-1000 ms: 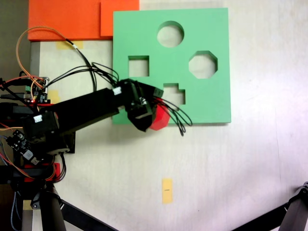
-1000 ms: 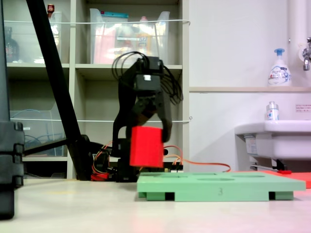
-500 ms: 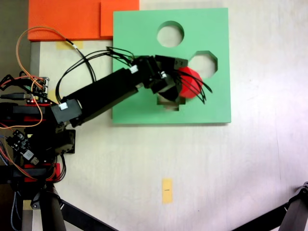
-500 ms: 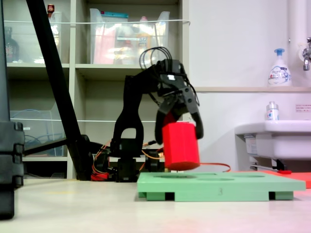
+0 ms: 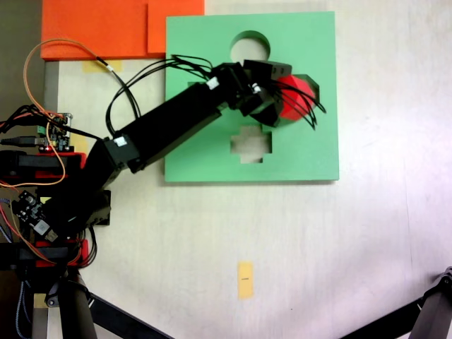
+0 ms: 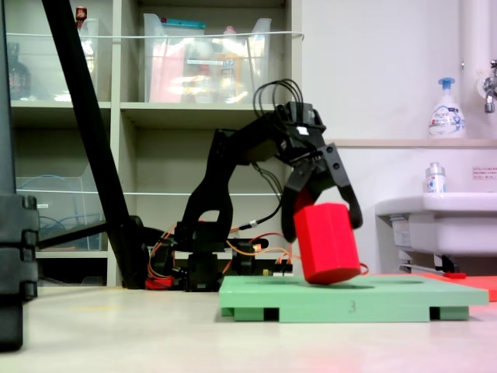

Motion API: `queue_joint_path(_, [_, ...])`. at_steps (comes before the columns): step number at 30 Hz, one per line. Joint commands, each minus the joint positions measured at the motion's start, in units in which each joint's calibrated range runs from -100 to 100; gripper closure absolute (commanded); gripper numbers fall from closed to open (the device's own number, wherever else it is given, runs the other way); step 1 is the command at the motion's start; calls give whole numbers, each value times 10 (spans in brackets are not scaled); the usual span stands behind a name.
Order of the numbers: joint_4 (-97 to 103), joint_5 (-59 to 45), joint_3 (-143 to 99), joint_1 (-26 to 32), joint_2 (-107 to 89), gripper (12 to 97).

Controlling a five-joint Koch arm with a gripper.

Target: Put the octagonal pillar block into the corresponding hole

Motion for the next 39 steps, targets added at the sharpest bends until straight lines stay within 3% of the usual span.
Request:
queue_joint_path(1, [48, 6, 53, 5, -2, 660])
queue_joint_path(5, [48, -4, 78, 4, 26, 694])
queue_joint_path(39, [85, -147, 204, 8, 195, 689])
